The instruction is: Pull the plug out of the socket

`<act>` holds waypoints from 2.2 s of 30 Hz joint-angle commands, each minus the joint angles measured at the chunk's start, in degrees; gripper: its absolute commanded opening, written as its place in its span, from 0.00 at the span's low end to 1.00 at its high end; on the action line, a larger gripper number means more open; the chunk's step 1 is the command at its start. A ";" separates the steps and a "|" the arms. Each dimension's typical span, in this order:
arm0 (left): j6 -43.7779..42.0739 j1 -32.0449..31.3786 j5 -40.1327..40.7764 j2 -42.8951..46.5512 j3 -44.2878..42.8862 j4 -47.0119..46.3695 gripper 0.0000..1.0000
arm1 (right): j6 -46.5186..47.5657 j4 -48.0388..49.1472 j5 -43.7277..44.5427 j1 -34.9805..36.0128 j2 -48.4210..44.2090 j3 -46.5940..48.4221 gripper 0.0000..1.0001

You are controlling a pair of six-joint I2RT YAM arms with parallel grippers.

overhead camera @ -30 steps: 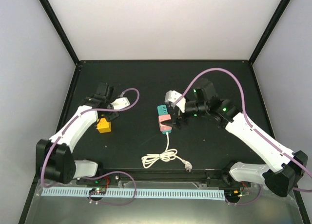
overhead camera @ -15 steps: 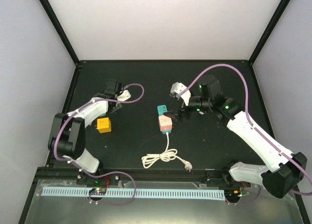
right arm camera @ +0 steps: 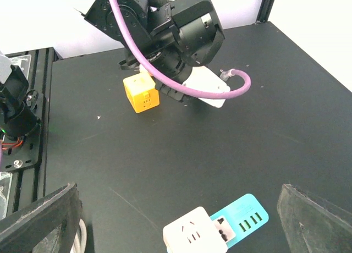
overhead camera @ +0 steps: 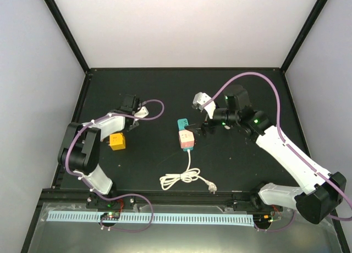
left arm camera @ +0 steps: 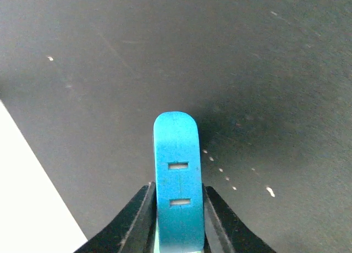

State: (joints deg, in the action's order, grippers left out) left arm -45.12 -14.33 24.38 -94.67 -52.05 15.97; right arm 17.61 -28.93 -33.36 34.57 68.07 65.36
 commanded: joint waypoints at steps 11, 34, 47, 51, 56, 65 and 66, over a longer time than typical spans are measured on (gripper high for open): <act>4.69 -0.35 -9.37 6.47 1.23 10.13 0.60 | -1.05 0.91 1.37 -0.45 0.99 0.92 1.00; 16.11 -19.47 -50.94 12.64 -14.78 19.87 0.99 | -17.63 5.09 -8.25 -18.91 2.90 2.30 1.00; 17.65 -27.09 -44.29 -2.25 -22.00 21.06 0.99 | -17.36 6.73 -8.24 -20.37 0.44 -0.37 1.00; 17.26 -27.56 -44.21 -5.15 -22.72 21.76 0.99 | -17.56 6.86 -8.27 -20.84 0.76 0.02 1.00; 16.62 -28.35 -44.32 -6.45 -22.59 22.06 0.93 | -19.02 7.99 -8.06 -22.49 0.78 -0.14 1.00; 14.13 -30.01 -40.40 -7.42 -22.75 23.09 0.60 | -21.23 8.63 -8.00 -26.22 2.05 -0.27 1.00; 13.85 -29.98 -39.73 -7.42 -22.74 23.40 0.54 | -21.55 8.63 -6.78 -26.22 2.28 -0.32 1.00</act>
State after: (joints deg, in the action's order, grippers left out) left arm -29.45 -43.70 -17.37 -101.38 -72.95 37.54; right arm -2.22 -21.41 -41.23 8.78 69.54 65.56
